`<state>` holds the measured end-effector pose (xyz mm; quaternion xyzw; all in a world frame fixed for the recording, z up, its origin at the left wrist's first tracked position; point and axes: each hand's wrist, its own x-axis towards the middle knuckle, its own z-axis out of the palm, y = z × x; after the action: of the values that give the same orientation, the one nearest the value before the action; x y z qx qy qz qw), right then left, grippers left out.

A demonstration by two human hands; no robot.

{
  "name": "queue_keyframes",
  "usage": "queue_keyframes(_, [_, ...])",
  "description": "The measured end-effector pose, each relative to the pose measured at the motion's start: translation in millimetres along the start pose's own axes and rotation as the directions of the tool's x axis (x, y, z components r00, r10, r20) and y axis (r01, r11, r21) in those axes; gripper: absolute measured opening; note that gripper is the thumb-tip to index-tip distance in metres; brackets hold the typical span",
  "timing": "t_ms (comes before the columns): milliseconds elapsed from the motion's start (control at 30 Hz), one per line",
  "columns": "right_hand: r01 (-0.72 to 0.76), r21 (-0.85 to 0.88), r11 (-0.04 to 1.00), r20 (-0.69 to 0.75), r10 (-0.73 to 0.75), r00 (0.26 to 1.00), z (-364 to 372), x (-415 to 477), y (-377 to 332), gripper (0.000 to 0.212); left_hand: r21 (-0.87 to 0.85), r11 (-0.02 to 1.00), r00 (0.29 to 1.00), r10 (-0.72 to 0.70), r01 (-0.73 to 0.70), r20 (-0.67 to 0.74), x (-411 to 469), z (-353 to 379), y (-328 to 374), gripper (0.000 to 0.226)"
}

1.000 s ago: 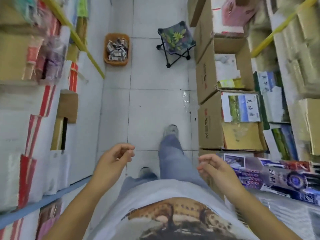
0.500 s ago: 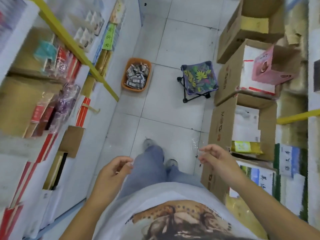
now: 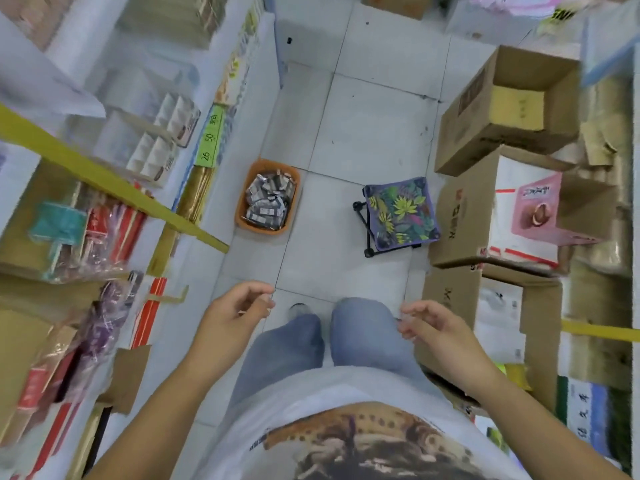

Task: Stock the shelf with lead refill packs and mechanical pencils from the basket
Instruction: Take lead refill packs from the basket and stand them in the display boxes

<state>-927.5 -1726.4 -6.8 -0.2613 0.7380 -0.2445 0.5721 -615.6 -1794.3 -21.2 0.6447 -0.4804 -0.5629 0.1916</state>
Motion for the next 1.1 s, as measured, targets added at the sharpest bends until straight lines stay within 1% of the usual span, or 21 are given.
queue_keyframes(133, [-0.037, -0.035, 0.999, -0.001, 0.037, 0.999, -16, 40, -40, 0.014, 0.008, 1.0, 1.0, 0.028, -0.028, 0.012, 58, 10, 40, 0.039])
queue_keyframes(267, [-0.021, -0.103, 0.994, 0.064, 0.028, 0.998, -32, 101, -93, 0.014, -0.055, 0.998, 0.998, -0.035, 0.032, -0.056, 98, 20, 66, 0.036])
queue_keyframes(367, [0.051, -0.205, 0.978, 0.162, -0.018, 0.987, -39, 150, -147, 0.015, -0.098, 0.992, 0.987, -0.093, 0.081, -0.127, 116, 24, 82, 0.026])
queue_keyframes(467, [0.13, -0.259, 0.957, 0.266, -0.059, 0.962, -34, 194, -200, 0.016, -0.168, 0.978, 0.964, -0.157, 0.122, -0.215, 127, 22, 91, 0.019])
queue_keyframes(600, [0.193, -0.352, 0.916, 0.383, -0.048, 0.923, -5, 236, -256, 0.016, -0.26, 0.951, 0.909, -0.251, 0.168, -0.332, 133, 14, 93, 0.016])
queue_keyframes(667, [0.235, -0.364, 0.901, 0.44, -0.056, 0.896, 13, 250, -274, 0.016, -0.296, 0.937, 0.884, -0.292, 0.187, -0.366, 134, 8, 91, 0.016])
queue_keyframes(733, [0.292, -0.409, 0.865, 0.489, -0.063, 0.87, 33, 262, -288, 0.015, -0.316, 0.927, 0.86, -0.322, 0.202, -0.395, 141, 0, 87, 0.017])
queue_keyframes(900, [0.318, -0.443, 0.838, 0.515, -0.052, 0.856, 69, 288, -310, 0.016, -0.368, 0.907, 0.849, -0.352, 0.205, -0.395, 178, -23, 84, 0.019])
queue_keyframes(1033, [0.297, -0.425, 0.855, 0.486, -0.061, 0.872, 69, 306, -326, 0.02, -0.341, 0.924, 0.88, -0.301, 0.174, -0.366, 223, -42, 102, 0.025])
queue_keyframes(1100, [0.268, -0.421, 0.866, 0.455, -0.053, 0.889, 61, 316, -333, 0.018, -0.336, 0.929, 0.897, -0.275, 0.155, -0.345, 245, -47, 115, 0.036])
